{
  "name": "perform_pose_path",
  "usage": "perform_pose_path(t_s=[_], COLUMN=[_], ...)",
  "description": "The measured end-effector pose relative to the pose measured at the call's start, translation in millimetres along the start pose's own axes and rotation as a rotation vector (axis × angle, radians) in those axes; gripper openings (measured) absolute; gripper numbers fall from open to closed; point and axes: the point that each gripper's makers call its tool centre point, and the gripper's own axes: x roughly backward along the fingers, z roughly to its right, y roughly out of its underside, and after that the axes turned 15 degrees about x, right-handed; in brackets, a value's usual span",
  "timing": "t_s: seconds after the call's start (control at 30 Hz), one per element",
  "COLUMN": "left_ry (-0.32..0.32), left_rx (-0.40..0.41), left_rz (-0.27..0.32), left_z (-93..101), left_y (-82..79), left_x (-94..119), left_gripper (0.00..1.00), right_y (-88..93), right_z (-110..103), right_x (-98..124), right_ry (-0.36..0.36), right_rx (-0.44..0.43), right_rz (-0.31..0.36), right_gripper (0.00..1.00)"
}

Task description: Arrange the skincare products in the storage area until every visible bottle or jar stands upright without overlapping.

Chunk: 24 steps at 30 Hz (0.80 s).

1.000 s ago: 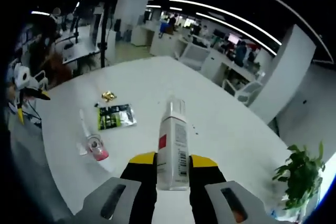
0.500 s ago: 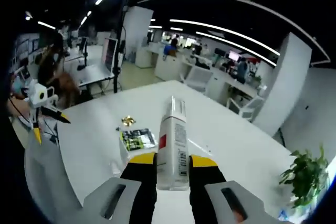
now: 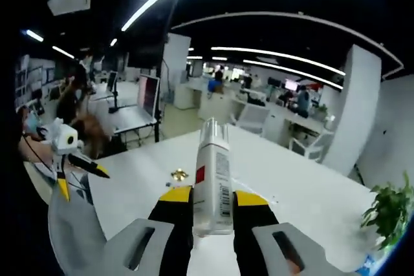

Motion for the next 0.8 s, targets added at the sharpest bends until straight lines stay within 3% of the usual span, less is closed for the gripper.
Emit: perform_pose_path(t_s=[0.43, 0.57, 0.8], left_ry=[0.086, 0.149, 0.254], left_rx=[0.062, 0.092, 0.155], left_rz=[0.034, 0.072, 0.139], left_z=[28.9, 47.4, 77.0], left_y=[-13.5, -28.8, -57.0], left_x=[-5.7, -6.0, -4.2], left_gripper=[0.96, 0.96, 0.96], right_y=[-19.1, -28.5, -44.0], right_z=[-52.1, -71.1, -118.3], right_x=[6.8, 7.4, 4.3], right_ry=[-0.080, -0.099, -0.204], right_rx=[-0.137, -0.145, -0.154], right_rz=[0.184, 0.232, 0.359], right_gripper=[0.14, 0.14, 0.14])
